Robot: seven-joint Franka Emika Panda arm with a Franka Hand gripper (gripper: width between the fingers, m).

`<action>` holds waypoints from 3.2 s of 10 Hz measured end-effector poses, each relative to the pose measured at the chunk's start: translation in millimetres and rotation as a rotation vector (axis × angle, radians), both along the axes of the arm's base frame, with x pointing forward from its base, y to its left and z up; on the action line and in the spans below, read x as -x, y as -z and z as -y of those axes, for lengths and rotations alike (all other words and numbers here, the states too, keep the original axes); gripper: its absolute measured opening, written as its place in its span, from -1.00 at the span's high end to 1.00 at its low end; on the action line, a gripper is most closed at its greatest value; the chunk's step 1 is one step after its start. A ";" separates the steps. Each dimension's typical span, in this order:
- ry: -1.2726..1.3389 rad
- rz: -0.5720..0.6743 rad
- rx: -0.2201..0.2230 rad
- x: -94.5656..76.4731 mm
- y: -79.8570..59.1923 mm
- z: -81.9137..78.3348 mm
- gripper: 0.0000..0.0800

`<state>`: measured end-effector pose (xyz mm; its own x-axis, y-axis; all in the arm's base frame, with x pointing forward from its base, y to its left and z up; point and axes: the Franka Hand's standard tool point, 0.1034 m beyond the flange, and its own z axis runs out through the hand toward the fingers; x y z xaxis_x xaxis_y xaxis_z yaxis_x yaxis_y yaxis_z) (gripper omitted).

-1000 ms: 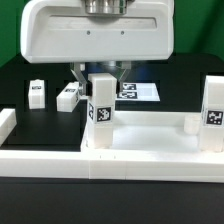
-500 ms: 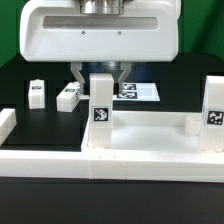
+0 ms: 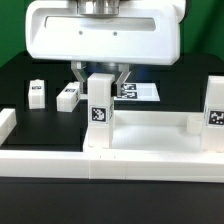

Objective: Assemble desk

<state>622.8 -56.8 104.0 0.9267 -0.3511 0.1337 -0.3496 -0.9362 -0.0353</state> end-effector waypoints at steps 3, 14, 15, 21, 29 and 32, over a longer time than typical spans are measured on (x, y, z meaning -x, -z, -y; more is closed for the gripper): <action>0.138 -0.012 -0.012 2.6 0.0 2.6 0.21; 0.174 0.017 -0.058 16.6 -41.8 -28.5 -0.62; 0.194 0.017 -0.065 18.7 -43.3 -38.1 -0.62; 0.180 0.022 -0.063 19.1 -41.3 -48.4 -0.62; 0.395 0.001 -0.130 60.7 -28.7 -63.8 -0.62; 0.568 -0.004 -0.172 60.2 -28.4 -65.1 -0.62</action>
Offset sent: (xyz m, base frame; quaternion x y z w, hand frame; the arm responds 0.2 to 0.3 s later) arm 0.0022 0.0038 -0.0015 0.0057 -0.0181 0.2398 0.9706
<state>562.6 8.3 132.5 0.5878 -0.8085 0.0284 -0.7946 -0.5836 -0.1675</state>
